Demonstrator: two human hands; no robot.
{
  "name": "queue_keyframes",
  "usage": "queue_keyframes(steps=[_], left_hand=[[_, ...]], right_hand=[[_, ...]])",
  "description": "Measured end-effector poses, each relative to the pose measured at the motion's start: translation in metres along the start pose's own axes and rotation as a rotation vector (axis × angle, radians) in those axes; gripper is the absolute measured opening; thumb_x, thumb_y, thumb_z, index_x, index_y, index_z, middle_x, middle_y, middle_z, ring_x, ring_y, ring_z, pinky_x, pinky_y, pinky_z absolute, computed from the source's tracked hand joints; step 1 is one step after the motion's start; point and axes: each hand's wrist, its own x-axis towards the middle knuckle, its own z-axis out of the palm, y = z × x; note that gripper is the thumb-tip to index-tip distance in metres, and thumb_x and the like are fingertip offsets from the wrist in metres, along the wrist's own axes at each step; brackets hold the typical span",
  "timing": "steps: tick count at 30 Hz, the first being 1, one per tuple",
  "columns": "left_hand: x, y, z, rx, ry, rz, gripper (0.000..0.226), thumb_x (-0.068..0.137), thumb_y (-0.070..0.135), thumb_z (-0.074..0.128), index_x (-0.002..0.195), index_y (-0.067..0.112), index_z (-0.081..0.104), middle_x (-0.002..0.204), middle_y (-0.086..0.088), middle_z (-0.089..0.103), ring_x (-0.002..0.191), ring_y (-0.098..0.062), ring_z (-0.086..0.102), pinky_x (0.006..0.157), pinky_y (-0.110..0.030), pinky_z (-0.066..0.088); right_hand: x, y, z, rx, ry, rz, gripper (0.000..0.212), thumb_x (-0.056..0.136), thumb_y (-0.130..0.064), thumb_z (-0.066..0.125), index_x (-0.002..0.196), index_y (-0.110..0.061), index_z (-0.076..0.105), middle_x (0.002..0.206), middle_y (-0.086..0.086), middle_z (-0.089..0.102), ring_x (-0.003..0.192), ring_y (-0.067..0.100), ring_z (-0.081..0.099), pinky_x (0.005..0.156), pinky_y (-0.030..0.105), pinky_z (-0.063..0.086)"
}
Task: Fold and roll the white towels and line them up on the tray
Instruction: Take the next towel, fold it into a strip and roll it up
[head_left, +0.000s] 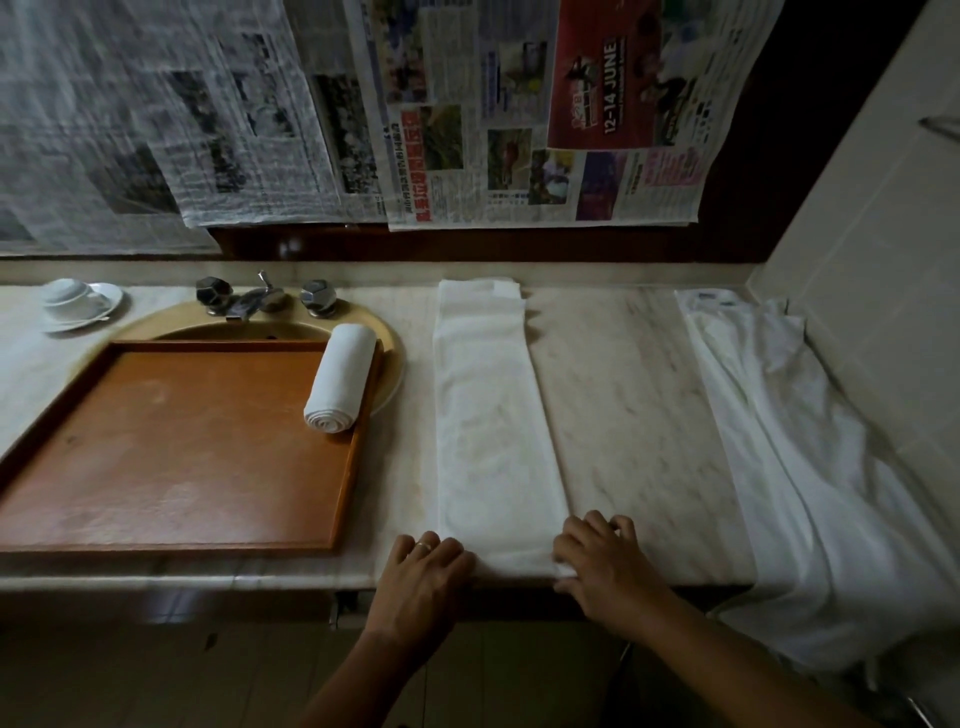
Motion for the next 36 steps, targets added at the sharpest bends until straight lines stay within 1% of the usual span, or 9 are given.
queue_keyframes(steps=[3, 5, 11, 18, 23, 25, 28, 33, 36], left_hand=[[0.004, 0.004, -0.010, -0.046, -0.007, -0.072, 0.029, 0.081, 0.042, 0.072, 0.109, 0.041, 0.063, 0.108, 0.014, 0.058, 0.101, -0.015, 0.054, 0.082, -0.037, 0.040], [0.009, 0.002, -0.015, -0.078, -0.031, -0.081, 0.026, 0.096, 0.045, 0.054, 0.122, 0.041, 0.057, 0.122, 0.013, 0.048, 0.116, -0.018, 0.041, 0.091, -0.040, 0.030], [0.027, -0.001, -0.023, -0.203, -0.090, -0.203, 0.025, 0.105, 0.045, 0.036, 0.101, 0.034, 0.058, 0.100, 0.015, 0.051, 0.100, -0.012, 0.038, 0.081, -0.038, 0.021], [0.030, -0.001, -0.012, -0.236, 0.065, -0.357, 0.023, 0.097, 0.053, 0.047, 0.101, 0.034, 0.058, 0.098, 0.013, 0.059, 0.096, -0.011, 0.049, 0.086, -0.038, 0.029], [0.019, 0.003, 0.002, -0.015, 0.168, -0.101, 0.025, 0.073, 0.033, 0.084, 0.086, 0.033, 0.063, 0.090, 0.010, 0.059, 0.088, -0.019, 0.057, 0.076, -0.039, 0.040], [0.011, 0.003, 0.004, -0.007, 0.190, -0.061, 0.031, 0.071, 0.033, 0.085, 0.094, 0.035, 0.065, 0.097, 0.012, 0.063, 0.091, -0.020, 0.060, 0.075, -0.039, 0.040], [-0.005, 0.000, 0.011, 0.018, 0.177, -0.045, 0.046, 0.069, 0.039, 0.085, 0.109, 0.031, 0.063, 0.115, 0.007, 0.060, 0.101, -0.024, 0.059, 0.078, -0.042, 0.045], [-0.006, 0.007, 0.014, 0.029, 0.146, -0.042, 0.048, 0.060, 0.026, 0.090, 0.104, 0.026, 0.069, 0.108, 0.003, 0.059, 0.097, -0.025, 0.051, 0.074, -0.043, 0.049], [-0.001, 0.004, 0.007, -0.066, 0.122, -0.066, 0.035, 0.075, 0.034, 0.083, 0.105, 0.035, 0.067, 0.103, 0.008, 0.060, 0.093, -0.021, 0.055, 0.074, -0.038, 0.047]], right_hand=[[0.005, 0.004, -0.008, 0.039, -0.004, -0.043, 0.011, 0.091, -0.038, 0.059, 0.097, -0.030, 0.056, 0.105, -0.013, 0.050, 0.108, 0.017, 0.044, 0.089, 0.038, 0.029], [0.012, 0.007, -0.014, 0.040, -0.013, -0.047, 0.013, 0.098, -0.035, 0.048, 0.104, -0.029, 0.058, 0.113, -0.012, 0.049, 0.114, 0.017, 0.036, 0.091, 0.038, 0.023], [0.037, 0.013, -0.028, 0.213, -0.149, 0.139, 0.015, 0.100, -0.038, 0.044, 0.093, -0.034, 0.056, 0.102, -0.010, 0.058, 0.116, 0.016, 0.040, 0.086, 0.038, 0.023], [0.041, 0.010, -0.037, 0.194, -0.053, 0.216, 0.011, 0.093, -0.043, 0.058, 0.093, -0.032, 0.054, 0.094, -0.010, 0.051, 0.097, 0.016, 0.042, 0.084, 0.037, 0.026], [0.022, 0.005, -0.010, -0.131, 0.147, -0.109, 0.030, 0.056, -0.008, 0.072, 0.080, -0.023, 0.060, 0.087, -0.001, 0.056, 0.083, 0.023, 0.052, 0.072, 0.037, 0.028], [0.009, 0.006, -0.001, -0.115, 0.185, -0.116, 0.028, 0.063, -0.011, 0.070, 0.088, -0.020, 0.064, 0.092, 0.000, 0.059, 0.083, 0.024, 0.055, 0.073, 0.038, 0.028], [-0.013, 0.006, 0.011, -0.009, 0.213, -0.044, 0.031, 0.082, -0.037, 0.069, 0.109, -0.022, 0.066, 0.108, -0.002, 0.059, 0.092, 0.021, 0.056, 0.078, 0.039, 0.037], [-0.017, 0.000, 0.011, 0.063, 0.168, 0.027, 0.029, 0.075, -0.043, 0.077, 0.096, -0.028, 0.063, 0.101, -0.008, 0.054, 0.092, 0.017, 0.051, 0.078, 0.035, 0.033], [-0.012, 0.005, 0.005, 0.075, 0.112, 0.032, 0.017, 0.083, -0.038, 0.070, 0.093, -0.030, 0.061, 0.103, -0.013, 0.054, 0.099, 0.016, 0.045, 0.078, 0.030, 0.026]])
